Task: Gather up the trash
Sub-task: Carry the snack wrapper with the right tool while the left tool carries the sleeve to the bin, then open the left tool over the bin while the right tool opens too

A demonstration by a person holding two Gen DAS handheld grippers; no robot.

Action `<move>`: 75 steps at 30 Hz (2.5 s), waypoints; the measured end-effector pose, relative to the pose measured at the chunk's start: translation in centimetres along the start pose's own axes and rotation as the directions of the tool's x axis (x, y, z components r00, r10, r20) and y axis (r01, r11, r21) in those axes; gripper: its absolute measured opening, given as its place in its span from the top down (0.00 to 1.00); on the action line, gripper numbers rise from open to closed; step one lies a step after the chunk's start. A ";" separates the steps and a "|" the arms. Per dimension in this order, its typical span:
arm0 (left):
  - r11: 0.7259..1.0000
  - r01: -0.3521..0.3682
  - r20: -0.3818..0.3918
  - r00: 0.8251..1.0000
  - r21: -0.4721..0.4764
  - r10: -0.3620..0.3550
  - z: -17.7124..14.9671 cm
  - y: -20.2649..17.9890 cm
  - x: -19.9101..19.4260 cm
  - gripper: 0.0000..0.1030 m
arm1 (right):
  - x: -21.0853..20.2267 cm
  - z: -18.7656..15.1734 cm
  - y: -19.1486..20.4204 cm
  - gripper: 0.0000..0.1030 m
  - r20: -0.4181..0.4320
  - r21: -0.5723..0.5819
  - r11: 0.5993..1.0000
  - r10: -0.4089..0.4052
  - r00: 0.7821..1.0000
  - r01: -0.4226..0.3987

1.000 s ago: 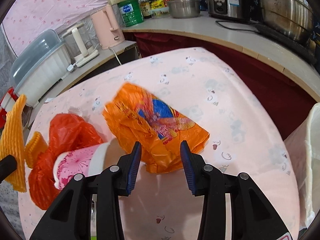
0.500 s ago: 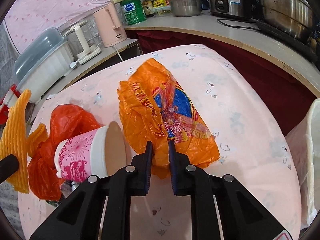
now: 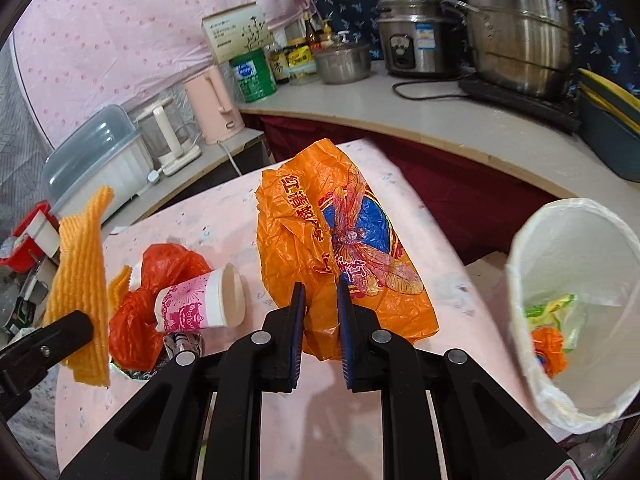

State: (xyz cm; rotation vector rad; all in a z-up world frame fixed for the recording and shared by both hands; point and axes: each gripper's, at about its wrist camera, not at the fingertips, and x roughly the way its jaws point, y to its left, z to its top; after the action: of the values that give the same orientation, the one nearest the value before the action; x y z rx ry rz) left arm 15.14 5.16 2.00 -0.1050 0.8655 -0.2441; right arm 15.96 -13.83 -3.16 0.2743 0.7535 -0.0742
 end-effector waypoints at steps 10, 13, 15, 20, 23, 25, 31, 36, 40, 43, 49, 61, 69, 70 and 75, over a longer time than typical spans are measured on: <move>0.993 0.057 0.003 0.998 0.106 -0.057 -1.5 -7.1 -1.6 0.82 | -6.3 -0.6 -5.7 0.86 0.074 0.069 0.996 -0.055 0.996 0.049; 0.987 0.074 -0.001 0.997 0.144 -0.074 -2.3 -9.4 -1.9 0.82 | -7.9 -0.9 -7.8 0.86 0.089 0.097 0.993 -0.079 0.993 0.070; 0.981 0.087 -0.006 0.996 0.171 -0.087 -2.7 -10.9 -2.0 0.82 | -8.8 -1.3 -9.1 0.86 0.098 0.117 0.990 -0.095 0.991 0.083; 0.964 0.122 -0.022 0.993 0.237 -0.120 -3.8 -14.5 -2.0 0.82 | -10.8 -2.2 -12.7 0.86 0.114 0.171 0.978 -0.136 0.984 0.116; 0.952 0.146 -0.037 0.989 0.271 -0.141 -4.4 -16.5 -1.7 0.82 | -11.7 -2.8 -14.8 0.86 0.118 0.206 0.969 -0.162 0.980 0.135; 0.943 0.164 -0.052 0.986 0.289 -0.155 -4.7 -17.8 -1.4 0.82 | -12.1 -3.2 -16.3 0.86 0.117 0.231 0.962 -0.176 0.977 0.146; 0.915 0.214 -0.090 0.977 0.342 -0.194 -5.7 -21.2 -0.4 0.82 | -12.8 -4.3 -19.7 0.86 0.111 0.287 0.943 -0.209 0.972 0.170; 0.890 0.268 -0.139 0.963 0.369 -0.232 -6.2 -23.6 0.9 0.82 | -12.9 -5.1 -21.9 0.86 0.103 0.323 0.928 -0.229 0.968 0.185; 0.873 0.298 -0.173 0.953 0.386 -0.248 -6.7 -25.1 2.1 0.82 | -12.8 -5.6 -23.5 0.86 0.096 0.348 0.917 -0.239 0.966 0.193; 0.866 0.310 -0.190 0.948 0.391 -0.254 -7.0 -25.8 3.0 0.81 | -12.5 -5.9 -24.3 0.86 0.088 0.364 0.911 -0.241 0.967 0.194; 0.864 0.365 -0.234 0.926 0.347 -0.297 -6.9 -26.2 4.8 0.77 | -11.7 -6.0 -25.0 0.86 0.075 0.377 0.905 -0.244 0.967 0.199; 0.855 0.382 -0.216 0.921 0.351 -0.323 -6.5 -26.3 5.5 0.45 | -10.4 -5.7 -25.6 0.84 0.062 0.388 0.900 -0.242 0.968 0.200; 0.873 0.341 -0.183 0.938 0.350 -0.293 -6.0 -25.2 5.5 0.45 | -10.1 -5.4 -25.1 0.81 0.067 0.382 0.904 -0.234 0.970 0.192; 0.875 0.335 -0.178 0.941 0.350 -0.290 -5.9 -25.1 5.5 0.45 | -10.1 -5.4 -25.0 0.81 0.067 0.382 0.904 -0.233 0.970 0.190; 0.884 0.310 -0.149 0.950 0.351 -0.274 -5.7 -24.2 4.9 0.45 | -10.4 -5.2 -24.2 0.81 0.072 0.371 0.909 -0.230 0.970 0.188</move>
State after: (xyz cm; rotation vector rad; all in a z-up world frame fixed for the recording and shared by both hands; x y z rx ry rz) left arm 9.72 -19.39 -0.68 0.1327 0.8832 -0.6986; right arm 0.97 -36.05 -4.92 0.5360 0.6494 -0.4340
